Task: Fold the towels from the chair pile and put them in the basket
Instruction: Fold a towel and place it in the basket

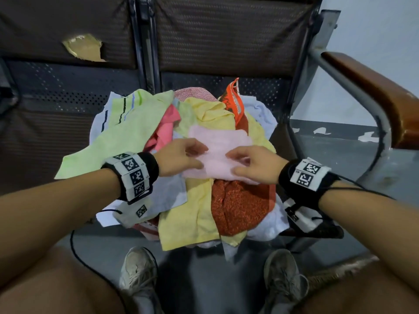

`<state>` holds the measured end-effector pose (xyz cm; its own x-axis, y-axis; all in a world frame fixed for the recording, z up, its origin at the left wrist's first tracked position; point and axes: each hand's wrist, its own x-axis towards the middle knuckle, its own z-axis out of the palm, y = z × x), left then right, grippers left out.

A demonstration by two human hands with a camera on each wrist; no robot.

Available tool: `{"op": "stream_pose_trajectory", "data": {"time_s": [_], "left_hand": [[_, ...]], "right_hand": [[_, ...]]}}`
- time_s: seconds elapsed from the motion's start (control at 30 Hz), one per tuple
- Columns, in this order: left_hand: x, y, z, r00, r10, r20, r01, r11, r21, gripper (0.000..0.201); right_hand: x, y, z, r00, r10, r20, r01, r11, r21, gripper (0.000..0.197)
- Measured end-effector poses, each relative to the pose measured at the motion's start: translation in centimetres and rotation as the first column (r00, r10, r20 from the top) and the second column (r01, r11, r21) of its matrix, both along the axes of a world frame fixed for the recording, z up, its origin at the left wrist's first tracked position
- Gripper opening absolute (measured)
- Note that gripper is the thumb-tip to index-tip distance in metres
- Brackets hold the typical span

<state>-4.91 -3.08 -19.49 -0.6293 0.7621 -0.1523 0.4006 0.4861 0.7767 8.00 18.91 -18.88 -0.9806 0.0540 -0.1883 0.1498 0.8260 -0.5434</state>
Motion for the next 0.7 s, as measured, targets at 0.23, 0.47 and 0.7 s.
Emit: {"op": "stream_pose_trajectory", "data": {"time_s": [0.23,0.47,0.7], "left_hand": [[0.6,-1.2,-1.1,0.934,-0.072,-0.351,0.019,0.988,-0.151,0.045],[0.3,-0.4,0.4,0.977,0.165,-0.135,-0.153,0.984,0.095,0.024],[0.2,1.8,1.1,0.935,0.350,-0.064,-0.340,0.932,0.123,0.049]], "right_hand": [[0.6,-0.7,-0.1,0.997,0.063,0.035,-0.071,0.951,0.301,0.036],[1.0,0.8,1.7,0.992,-0.081,-0.095,0.089,0.993,0.083,0.021],[-0.2,0.9,1.9,0.983,-0.182,0.037,0.186,0.957,-0.223,0.035]]}}
